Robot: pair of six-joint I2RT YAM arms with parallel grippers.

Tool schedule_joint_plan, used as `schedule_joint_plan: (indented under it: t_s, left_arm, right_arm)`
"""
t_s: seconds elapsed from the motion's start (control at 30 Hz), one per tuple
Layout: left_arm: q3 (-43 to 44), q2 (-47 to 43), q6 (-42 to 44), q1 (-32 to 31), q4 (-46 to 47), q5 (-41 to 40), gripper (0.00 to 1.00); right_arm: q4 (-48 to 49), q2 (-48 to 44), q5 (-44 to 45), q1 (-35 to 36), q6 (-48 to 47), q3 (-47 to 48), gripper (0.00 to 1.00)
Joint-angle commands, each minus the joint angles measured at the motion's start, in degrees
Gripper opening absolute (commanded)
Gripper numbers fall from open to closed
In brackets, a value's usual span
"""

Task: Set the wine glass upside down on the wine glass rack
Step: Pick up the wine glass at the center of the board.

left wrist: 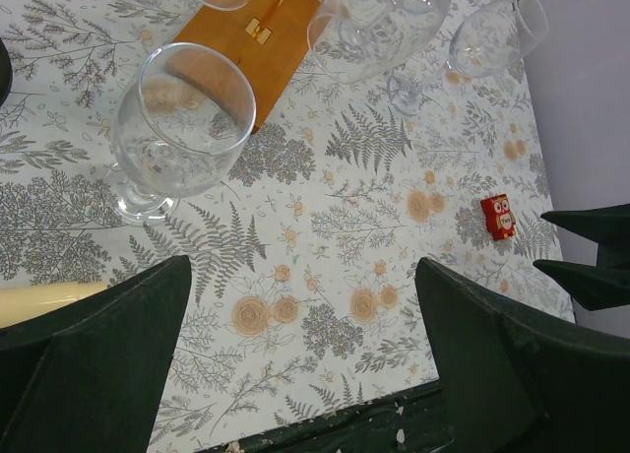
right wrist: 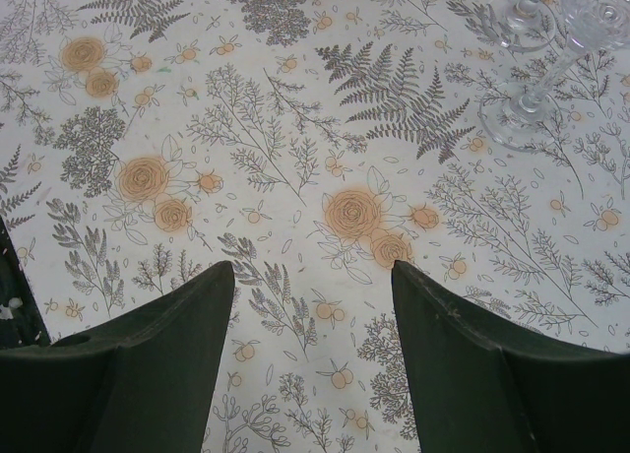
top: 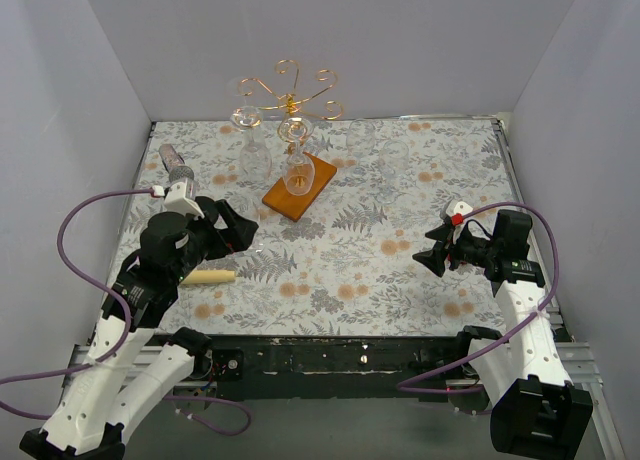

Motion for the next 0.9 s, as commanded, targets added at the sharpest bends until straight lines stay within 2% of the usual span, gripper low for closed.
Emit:
schedule_joint_plan:
  t_s: [0.0, 0.87]
  left_arm:
    - [1.6, 0.3, 0.8, -0.1, -0.1, 0.2, 0.98]
    - [3.3, 1.6, 2.2, -0.2, -0.7, 0.0, 0.98]
  right_arm:
    - [1.4, -0.6, -1.4, -0.3, -0.3, -0.6, 0.73]
    - [1.3, -0.2, -1.5, -0.4, -0.3, -0.5, 0.73]
